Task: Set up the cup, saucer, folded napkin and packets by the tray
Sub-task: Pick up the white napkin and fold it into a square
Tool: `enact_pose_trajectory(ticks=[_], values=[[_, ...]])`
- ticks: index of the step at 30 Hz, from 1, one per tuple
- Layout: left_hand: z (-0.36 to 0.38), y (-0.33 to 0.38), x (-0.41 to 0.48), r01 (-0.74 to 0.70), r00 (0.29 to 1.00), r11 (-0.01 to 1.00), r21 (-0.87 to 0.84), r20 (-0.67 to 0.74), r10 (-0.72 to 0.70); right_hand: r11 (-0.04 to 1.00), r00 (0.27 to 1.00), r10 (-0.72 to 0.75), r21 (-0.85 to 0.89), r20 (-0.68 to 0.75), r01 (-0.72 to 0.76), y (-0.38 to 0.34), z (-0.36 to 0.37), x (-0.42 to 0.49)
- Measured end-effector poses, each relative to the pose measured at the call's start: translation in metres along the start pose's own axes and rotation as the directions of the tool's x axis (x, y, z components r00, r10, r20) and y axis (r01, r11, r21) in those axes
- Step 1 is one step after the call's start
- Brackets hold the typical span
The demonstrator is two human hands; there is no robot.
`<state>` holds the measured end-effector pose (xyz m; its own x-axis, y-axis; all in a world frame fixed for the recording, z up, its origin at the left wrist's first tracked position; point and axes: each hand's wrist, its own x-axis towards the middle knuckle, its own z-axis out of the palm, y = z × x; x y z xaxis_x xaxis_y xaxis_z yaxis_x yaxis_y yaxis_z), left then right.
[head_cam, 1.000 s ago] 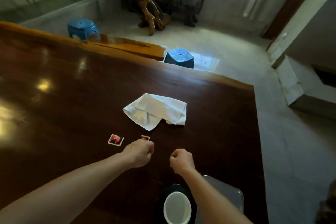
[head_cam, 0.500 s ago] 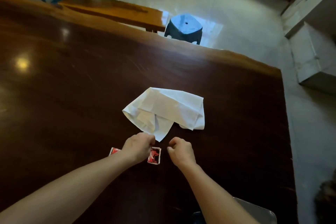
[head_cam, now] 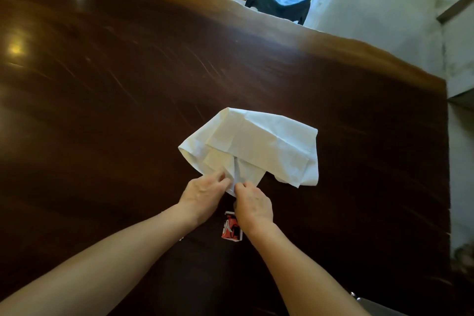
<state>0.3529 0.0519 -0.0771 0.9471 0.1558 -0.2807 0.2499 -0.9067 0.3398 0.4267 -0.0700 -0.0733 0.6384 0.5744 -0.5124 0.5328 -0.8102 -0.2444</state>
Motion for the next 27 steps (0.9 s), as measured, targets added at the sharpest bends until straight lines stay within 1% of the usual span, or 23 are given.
enact_pose_trajectory(ticks=[4, 7, 10, 13, 15, 18, 21, 24, 27], values=[[-0.011, 0.006, -0.004, 0.006, 1.0, 0.999, 0.044, -0.02, -0.005, 0.991, 0.998, 0.03, 0.132, -0.058, -0.022, 0.002, -0.013, -0.013], [-0.03, 0.012, -0.013, -0.011, 1.0, 0.998, 0.068, -0.025, 0.013, 0.99, 0.993, -0.008, 0.136, -0.118, 0.024, 0.007, -0.036, -0.033], [-0.057, 0.02, -0.025, -0.034, 0.997, 0.997, 0.069, -0.067, 0.038, 0.99, 0.984, -0.068, 0.111, -0.165, 0.087, 0.012, -0.069, -0.055], [-0.084, 0.028, -0.043, 0.0, 0.993, 0.994, 0.113, -0.121, 0.014, 0.979, 0.964, -0.095, 0.152, -0.25, 0.136, 0.017, -0.101, -0.08], [-0.1, 0.037, -0.056, 0.026, 0.988, 0.989, 0.145, -0.154, -0.003, 0.974, 0.937, -0.106, 0.155, -0.332, 0.165, 0.022, -0.12, -0.098], [-0.125, 0.055, -0.077, 0.042, 0.971, 0.985, 0.17, -0.238, 0.0, 0.97, 0.89, -0.118, 0.143, -0.44, 0.199, 0.031, -0.147, -0.128], [-0.154, 0.076, -0.097, 0.028, 0.95, 0.977, 0.213, -0.309, 0.04, 0.974, 0.837, -0.112, 0.107, -0.535, 0.198, 0.043, -0.175, -0.158], [-0.181, 0.1, -0.114, 0.031, 0.927, 0.957, 0.29, -0.366, 0.081, 0.976, 0.799, -0.093, 0.106, -0.594, 0.192, 0.052, -0.2, -0.187], [-0.203, 0.123, -0.127, 0.024, 0.913, 0.911, 0.411, -0.381, 0.148, 0.974, 0.748, -0.079, 0.109, -0.659, 0.199, 0.056, -0.221, -0.214]])
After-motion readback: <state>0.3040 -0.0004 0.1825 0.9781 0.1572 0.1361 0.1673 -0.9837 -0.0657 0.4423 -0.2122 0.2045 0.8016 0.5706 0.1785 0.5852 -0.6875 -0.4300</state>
